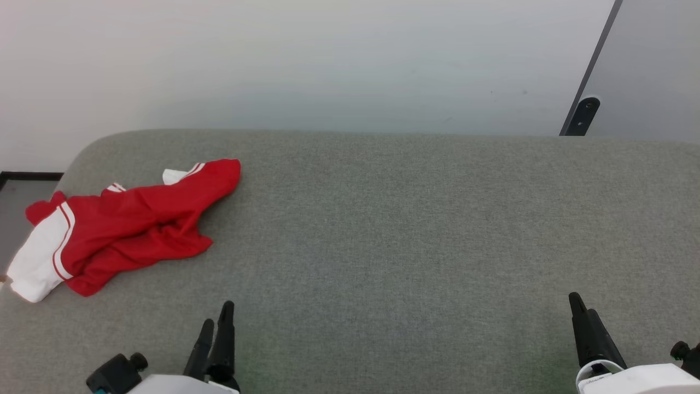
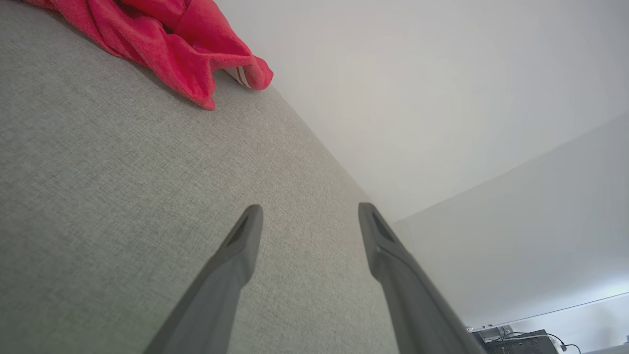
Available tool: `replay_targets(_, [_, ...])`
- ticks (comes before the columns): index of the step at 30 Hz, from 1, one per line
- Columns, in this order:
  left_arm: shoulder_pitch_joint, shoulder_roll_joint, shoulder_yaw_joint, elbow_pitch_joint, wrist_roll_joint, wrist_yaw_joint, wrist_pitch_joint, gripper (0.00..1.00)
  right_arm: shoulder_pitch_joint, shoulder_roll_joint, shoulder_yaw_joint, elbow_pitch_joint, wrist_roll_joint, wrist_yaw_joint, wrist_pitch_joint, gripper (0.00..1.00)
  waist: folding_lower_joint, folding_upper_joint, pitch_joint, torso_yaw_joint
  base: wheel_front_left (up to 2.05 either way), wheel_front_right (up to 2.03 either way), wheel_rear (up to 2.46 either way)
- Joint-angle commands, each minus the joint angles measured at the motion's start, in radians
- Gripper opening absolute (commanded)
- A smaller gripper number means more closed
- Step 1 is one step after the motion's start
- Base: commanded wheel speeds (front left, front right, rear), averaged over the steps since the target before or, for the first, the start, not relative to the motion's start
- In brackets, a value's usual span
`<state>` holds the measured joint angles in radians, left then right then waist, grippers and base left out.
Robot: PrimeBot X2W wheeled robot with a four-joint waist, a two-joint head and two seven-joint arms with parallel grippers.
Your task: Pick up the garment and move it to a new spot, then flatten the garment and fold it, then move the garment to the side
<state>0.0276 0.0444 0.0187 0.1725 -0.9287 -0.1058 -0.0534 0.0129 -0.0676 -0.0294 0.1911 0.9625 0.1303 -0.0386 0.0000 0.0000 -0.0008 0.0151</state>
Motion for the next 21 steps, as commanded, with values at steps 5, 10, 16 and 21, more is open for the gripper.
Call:
replay_targets(5, [0.008,0.005,-0.025,-0.019,0.149,0.007,-0.032,1.00,0.015,0.003,0.005,-0.038,-0.140,0.000,-0.026,1.00,0.0000,0.0000,0.000,0.003,0.00,0.00,0.00])
replay_targets(10, [0.013,0.005,-0.034,-0.022,0.192,0.008,-0.041,1.00,0.022,0.004,0.006,-0.044,-0.179,0.000,-0.032,1.00,0.0000,0.0000,0.000,0.005,0.00,0.00,0.00])
replay_targets(16, [0.022,0.006,-0.047,-0.031,0.268,0.014,-0.060,1.00,0.035,0.006,0.013,-0.054,-0.252,0.000,-0.042,1.00,0.0000,0.0000,0.000,0.006,0.00,0.00,0.00])
replay_targets(21, [0.032,0.006,-0.053,-0.037,0.323,0.017,-0.074,1.00,0.044,0.006,0.011,-0.060,-0.302,0.000,-0.051,1.00,0.0000,0.0000,0.000,0.006,0.00,0.00,0.00])
